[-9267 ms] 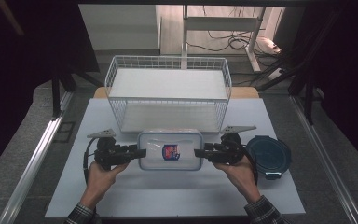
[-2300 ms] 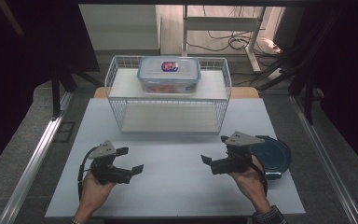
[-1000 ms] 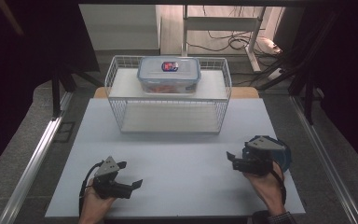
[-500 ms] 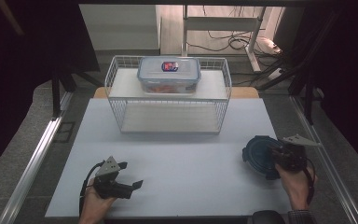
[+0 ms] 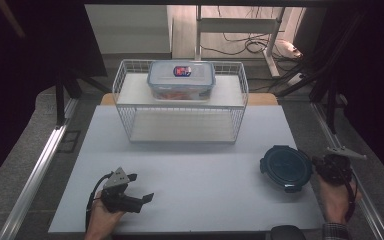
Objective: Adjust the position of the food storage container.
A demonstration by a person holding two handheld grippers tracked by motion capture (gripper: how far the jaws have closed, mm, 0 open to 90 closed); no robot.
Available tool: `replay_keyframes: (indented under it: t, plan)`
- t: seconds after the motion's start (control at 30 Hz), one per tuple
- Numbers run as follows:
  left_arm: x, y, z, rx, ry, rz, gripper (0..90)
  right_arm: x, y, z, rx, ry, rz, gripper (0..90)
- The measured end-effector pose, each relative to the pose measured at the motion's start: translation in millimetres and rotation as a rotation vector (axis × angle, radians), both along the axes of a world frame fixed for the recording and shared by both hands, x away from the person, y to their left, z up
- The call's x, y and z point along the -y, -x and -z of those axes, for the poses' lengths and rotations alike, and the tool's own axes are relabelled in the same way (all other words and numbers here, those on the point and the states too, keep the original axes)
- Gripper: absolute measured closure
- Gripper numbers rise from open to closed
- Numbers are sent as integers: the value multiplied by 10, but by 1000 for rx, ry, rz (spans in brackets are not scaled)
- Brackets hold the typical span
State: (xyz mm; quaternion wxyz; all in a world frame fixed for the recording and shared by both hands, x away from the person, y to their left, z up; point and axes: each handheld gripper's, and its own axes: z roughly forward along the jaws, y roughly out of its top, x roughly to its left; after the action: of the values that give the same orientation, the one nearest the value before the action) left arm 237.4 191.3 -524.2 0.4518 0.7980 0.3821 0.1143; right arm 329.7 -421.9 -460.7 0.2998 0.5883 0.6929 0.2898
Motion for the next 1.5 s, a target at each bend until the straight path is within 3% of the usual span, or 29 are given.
replay_keyframes:
  t: [0.1,0.23,0.37,0.63,0.9,1.07,1.2,1.5]
  plan:
    - [4,-3,-1,-1,2,4,58,21,-16,52,-18,-35,-10,897]
    - [11,-15,0,-6,3,4,61,-34,-6,40,-22,3,-1,899]
    - [6,-31,3,-14,12,-2,60,-40,10,53,-23,-44,-14,899]
    - [7,-34,5,-20,12,-1,60,-246,19,72,-46,-87,-99,900]
    - [-5,-40,5,-25,17,-10,56,-712,7,119,-109,-102,-239,900]
    - [-5,-37,3,-26,16,-9,56,-1040,24,130,-129,-94,-325,900]
    - [-5,-38,5,-29,15,-9,56,-1303,63,140,-147,-115,-401,899]
    - [-16,-40,4,-36,18,-12,56,-1746,149,139,-171,-139,-528,899]
